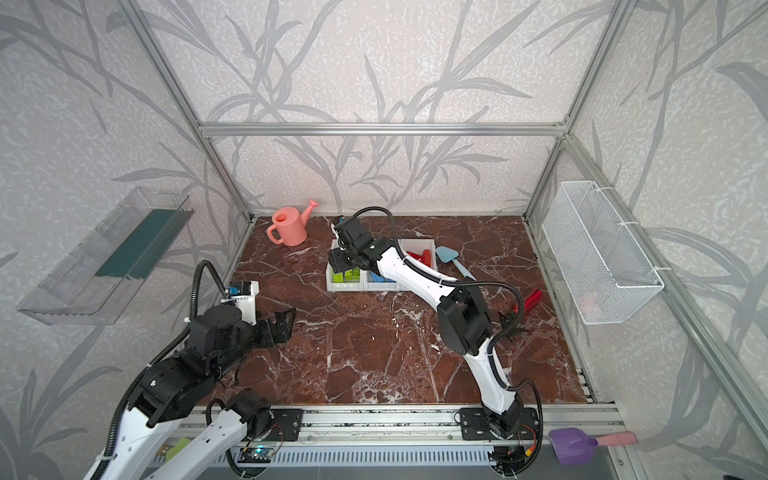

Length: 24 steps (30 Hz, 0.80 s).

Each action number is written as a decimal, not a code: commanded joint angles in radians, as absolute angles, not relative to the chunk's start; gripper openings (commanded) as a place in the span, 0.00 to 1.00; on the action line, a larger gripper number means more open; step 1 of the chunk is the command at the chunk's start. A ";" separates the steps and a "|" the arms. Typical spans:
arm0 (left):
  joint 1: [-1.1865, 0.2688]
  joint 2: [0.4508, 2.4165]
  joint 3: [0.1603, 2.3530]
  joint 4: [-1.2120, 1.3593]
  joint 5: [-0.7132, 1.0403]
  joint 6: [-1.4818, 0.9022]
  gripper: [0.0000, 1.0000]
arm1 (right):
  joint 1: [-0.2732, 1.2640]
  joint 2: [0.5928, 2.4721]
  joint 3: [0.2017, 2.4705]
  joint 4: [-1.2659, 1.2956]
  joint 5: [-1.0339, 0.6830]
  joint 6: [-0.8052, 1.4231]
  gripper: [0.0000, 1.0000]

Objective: Sort the legos into containers by color

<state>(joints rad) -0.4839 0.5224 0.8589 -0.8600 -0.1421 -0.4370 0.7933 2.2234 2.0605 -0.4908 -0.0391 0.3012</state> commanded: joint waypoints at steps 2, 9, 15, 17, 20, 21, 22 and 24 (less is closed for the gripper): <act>-0.486 0.518 0.847 -0.859 -0.131 -0.419 0.96 | 0.767 2.340 2.223 -0.587 -0.048 0.284 0.62; -0.486 0.520 0.846 -0.859 -0.135 -0.422 0.96 | 0.759 2.500 2.492 -0.724 -0.014 0.264 0.76; -0.486 0.526 0.846 -0.864 -0.165 -0.423 0.96 | 0.758 2.488 2.505 -0.742 -0.007 0.249 0.88; -0.487 0.533 0.845 -0.869 -0.180 -0.426 0.96 | 0.758 2.452 2.481 -0.756 -0.014 0.241 0.89; -0.487 0.540 0.841 -0.870 -0.215 -0.432 0.96 | 0.758 2.360 2.379 -0.741 -0.013 0.230 0.90; -0.487 0.543 0.840 -0.870 -0.230 -0.435 0.96 | 0.758 2.320 2.328 -0.724 -0.011 0.223 0.91; -0.485 0.546 0.839 -0.871 -0.254 -0.438 0.97 | 0.758 2.260 2.252 -0.693 -0.008 0.213 0.91; -0.486 0.552 0.834 -0.874 -0.304 -0.446 0.96 | 0.758 2.139 2.087 -0.605 0.006 0.191 0.94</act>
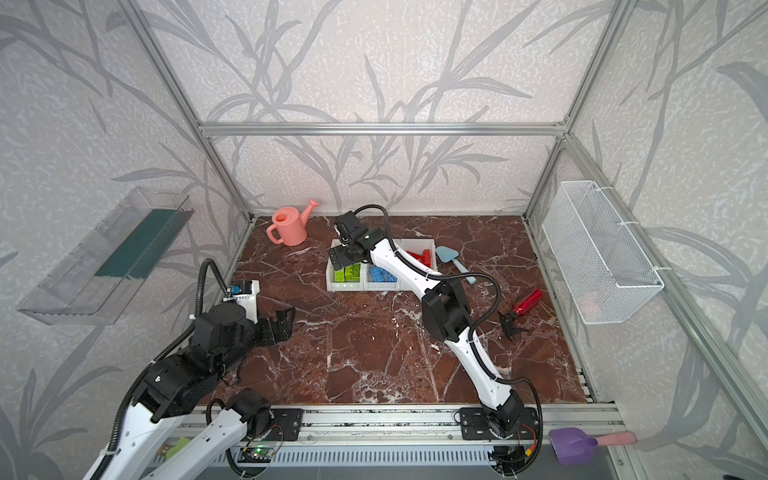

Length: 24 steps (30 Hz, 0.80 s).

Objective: Sort the legos into containers by color

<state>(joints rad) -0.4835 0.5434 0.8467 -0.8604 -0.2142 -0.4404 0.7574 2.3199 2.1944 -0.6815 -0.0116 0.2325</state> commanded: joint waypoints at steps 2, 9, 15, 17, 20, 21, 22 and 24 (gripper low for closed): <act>-0.485 0.554 0.828 -0.874 -0.357 -0.456 0.97 | 0.757 1.996 1.880 -0.476 0.037 0.164 0.97; -0.474 0.577 0.788 -0.821 -0.443 -0.455 0.99 | 0.727 1.553 1.348 -0.285 0.177 0.078 0.99; -0.462 0.617 0.709 -0.672 -0.555 -0.411 0.99 | 0.713 1.261 0.899 -0.059 0.458 -0.024 0.99; -0.439 0.652 0.641 -0.542 -0.609 -0.393 0.99 | 0.697 1.196 0.757 0.052 0.568 -0.038 0.99; -0.353 0.751 0.598 -0.403 -0.553 -0.380 0.99 | 0.627 1.128 0.631 0.120 0.620 -0.020 0.99; -0.324 0.791 0.597 -0.380 -0.529 -0.381 0.99 | 0.595 1.113 0.607 0.120 0.623 0.001 0.99; -0.293 0.845 0.598 -0.359 -0.537 -0.420 0.99 | 0.548 1.098 0.577 0.124 0.615 0.019 0.99; -0.213 0.953 0.596 -0.298 -0.507 -0.417 0.99 | 0.474 1.072 0.527 0.149 0.614 0.024 0.99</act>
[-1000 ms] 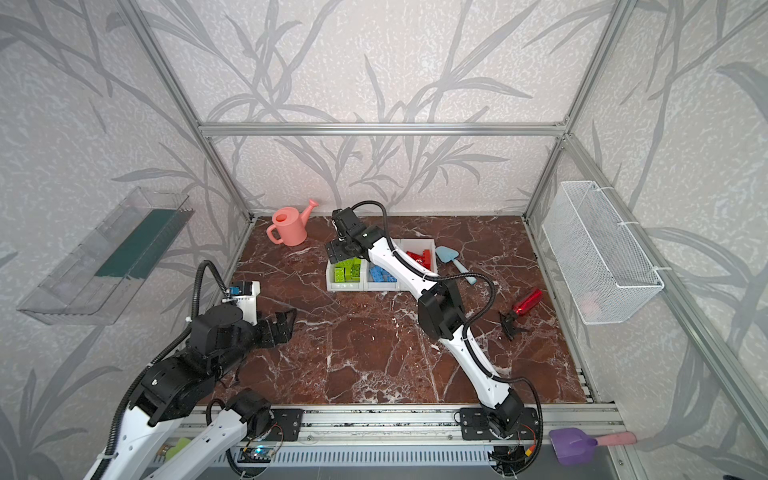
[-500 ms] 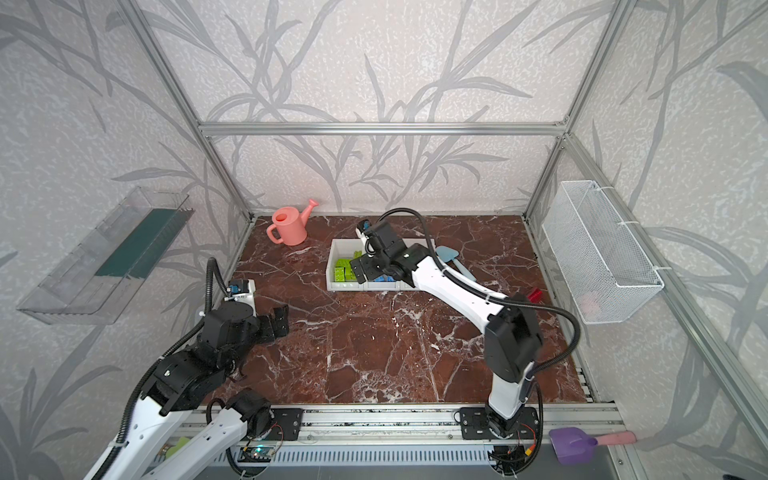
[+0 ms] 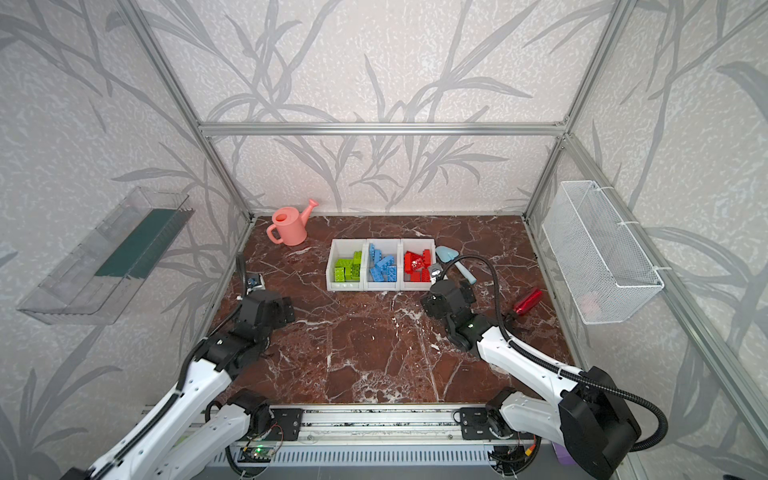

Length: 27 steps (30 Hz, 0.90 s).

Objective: Sort the legos into containers by color

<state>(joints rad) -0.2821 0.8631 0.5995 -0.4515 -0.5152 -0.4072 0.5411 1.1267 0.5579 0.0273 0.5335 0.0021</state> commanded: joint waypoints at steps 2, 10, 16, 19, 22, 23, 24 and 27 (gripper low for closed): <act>-0.140 1.066 0.611 -0.258 -0.477 -0.386 0.99 | 0.410 1.048 0.472 0.224 0.612 0.012 0.99; -0.048 1.355 0.681 -0.063 -0.473 -0.265 0.99 | 0.255 1.147 0.362 0.478 0.544 -0.014 0.99; -0.031 1.481 0.668 0.223 -0.453 -0.207 0.99 | 0.188 1.362 0.420 0.588 0.507 -0.015 0.99; -0.013 1.547 0.693 0.278 -0.436 -0.170 0.99 | 0.177 1.452 0.474 0.628 0.503 -0.021 0.99; 0.008 1.580 0.706 0.305 -0.381 -0.156 0.99 | 0.135 1.505 0.529 0.604 0.456 0.069 0.99; 0.016 1.583 0.713 0.297 -0.372 -0.160 0.99 | 0.131 1.529 0.520 0.639 0.448 0.060 0.99; 0.018 1.581 0.709 0.304 -0.365 -0.160 0.99 | 0.132 1.528 0.532 0.606 0.449 0.064 0.99; 0.013 1.532 0.628 0.410 -0.351 -0.145 0.99 | 0.136 1.527 0.489 0.708 0.393 0.025 0.99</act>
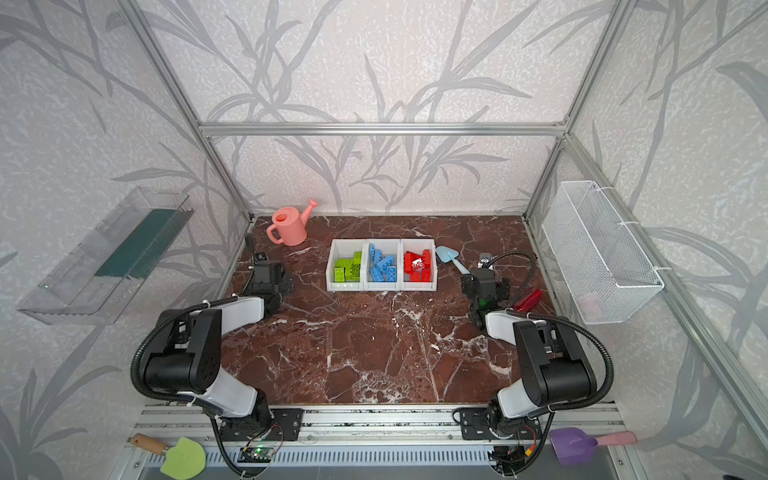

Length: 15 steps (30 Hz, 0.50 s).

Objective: Sort the legos into containers by color

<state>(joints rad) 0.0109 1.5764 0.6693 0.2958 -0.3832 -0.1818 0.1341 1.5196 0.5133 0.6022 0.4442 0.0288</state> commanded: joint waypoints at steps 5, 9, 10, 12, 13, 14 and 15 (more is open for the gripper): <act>-0.034 1.434 0.399 0.748 -0.473 -0.135 0.99 | 0.137 1.490 0.308 1.020 0.305 -0.006 0.99; -0.072 1.421 0.329 0.869 -0.501 -0.092 0.99 | 0.137 1.581 0.152 1.400 0.199 -0.051 1.00; -0.092 1.430 0.325 0.895 -0.478 -0.056 0.99 | 0.138 1.595 0.146 1.396 0.157 -0.066 1.00; -0.127 1.458 0.322 0.934 -0.428 0.015 0.99 | 0.143 1.602 0.144 1.406 0.095 -0.098 0.99; -0.135 1.454 0.320 0.937 -0.421 0.029 0.99 | 0.150 1.602 0.145 1.407 0.082 -0.113 0.99; -0.135 1.449 0.307 0.952 -0.421 0.028 0.99 | 0.154 1.604 0.144 1.408 0.081 -0.117 0.99; -0.135 1.445 0.290 0.976 -0.417 0.028 0.99 | 0.153 1.603 0.144 1.408 0.081 -0.117 0.99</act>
<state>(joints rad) -0.1284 1.4494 0.3199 0.8482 -0.4335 -0.0444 0.1448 1.6032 0.1394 1.2499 0.1513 -0.0731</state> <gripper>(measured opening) 0.992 0.992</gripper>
